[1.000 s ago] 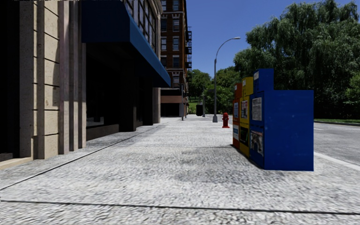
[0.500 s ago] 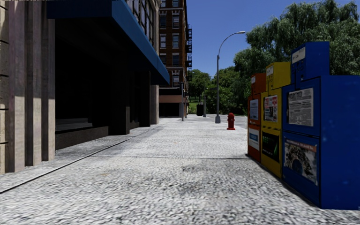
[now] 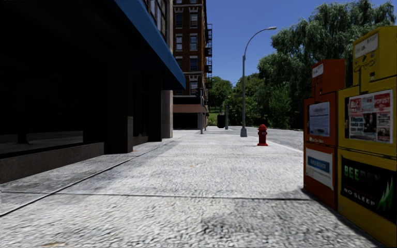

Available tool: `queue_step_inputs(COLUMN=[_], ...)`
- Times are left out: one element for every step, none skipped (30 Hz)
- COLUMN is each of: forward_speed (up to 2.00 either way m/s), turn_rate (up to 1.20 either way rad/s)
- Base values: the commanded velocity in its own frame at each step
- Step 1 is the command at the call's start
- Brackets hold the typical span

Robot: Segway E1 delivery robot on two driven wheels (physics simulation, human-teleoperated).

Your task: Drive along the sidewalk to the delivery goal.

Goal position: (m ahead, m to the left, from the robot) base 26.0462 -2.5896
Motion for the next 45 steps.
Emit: queue_step_inputs(forward_speed=[2.00,2.00,2.00,2.00,2.00,2.00,2.00,2.00,2.00,2.00,2.00,2.00,2.00,2.00,2.00,2.00,2.00,2.00,2.00,2.00,2.00,2.00,2.00,2.00,2.00,2.00,2.00,2.00,2.00,2.00,2.00,2.00,2.00,2.00,2.00,2.00,2.00,2.00,2.00,2.00,2.00,2.00,2.00,2.00,2.00], turn_rate=[0.00,0.00,0.00,0.00,0.00,0.00,0.00,0.00,0.00,0.00,0.00,0.00,0.00,0.00,0.00,0.00,0.00,0.00,0.00,0.00,0.00,0.00,0.00,0.00,0.00,0.00,0.00,0.00,0.00,0.00,0.00,0.00,0.00,0.00,0.00,0.00,0.00,0.00,0.00,0.00,0.00,0.00,0.00,0.00,0.00])
